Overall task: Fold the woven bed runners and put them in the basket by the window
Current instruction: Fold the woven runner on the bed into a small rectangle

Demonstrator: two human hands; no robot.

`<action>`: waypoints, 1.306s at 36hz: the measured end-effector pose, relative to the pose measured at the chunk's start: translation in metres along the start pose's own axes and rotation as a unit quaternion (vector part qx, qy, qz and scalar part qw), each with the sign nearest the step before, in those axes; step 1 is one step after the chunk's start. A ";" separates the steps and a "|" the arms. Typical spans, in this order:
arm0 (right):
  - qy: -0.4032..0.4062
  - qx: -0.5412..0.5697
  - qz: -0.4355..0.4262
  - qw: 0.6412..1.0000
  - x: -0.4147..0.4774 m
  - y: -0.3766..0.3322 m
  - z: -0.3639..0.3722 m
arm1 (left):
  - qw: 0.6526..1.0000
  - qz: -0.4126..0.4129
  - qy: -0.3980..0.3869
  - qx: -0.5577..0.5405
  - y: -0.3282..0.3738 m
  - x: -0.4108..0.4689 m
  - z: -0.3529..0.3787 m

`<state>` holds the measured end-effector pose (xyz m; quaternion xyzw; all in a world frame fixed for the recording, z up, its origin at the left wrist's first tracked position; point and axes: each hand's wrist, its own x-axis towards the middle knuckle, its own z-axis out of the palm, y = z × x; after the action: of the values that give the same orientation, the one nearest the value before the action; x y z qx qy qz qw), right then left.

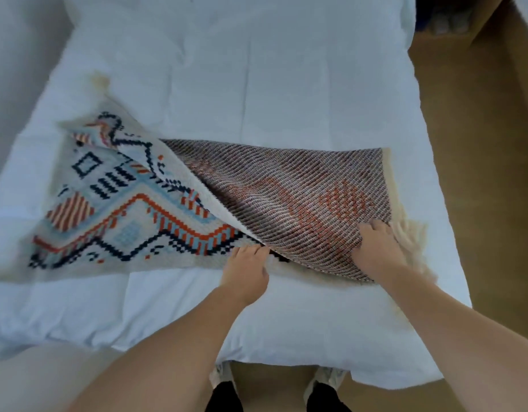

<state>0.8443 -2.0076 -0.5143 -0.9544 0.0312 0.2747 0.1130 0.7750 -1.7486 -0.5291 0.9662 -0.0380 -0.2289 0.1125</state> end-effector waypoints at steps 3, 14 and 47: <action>0.001 0.037 -0.032 0.999 -0.018 -0.056 -0.009 | 0.999 -0.035 0.007 -0.027 -0.041 -0.026 -0.032; 0.037 0.012 -0.122 0.992 -0.099 -0.263 -0.033 | 0.989 -0.112 0.072 -0.057 -0.217 -0.146 -0.155; 0.040 -0.102 -0.156 0.982 0.048 -0.543 -0.006 | 0.996 -0.062 0.040 -0.041 -0.479 -0.039 -0.199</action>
<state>0.9543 -1.4804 -0.4272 -0.9642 -0.1417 0.2170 0.0555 0.8407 -1.2381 -0.4514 0.9697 0.0360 -0.1976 0.1389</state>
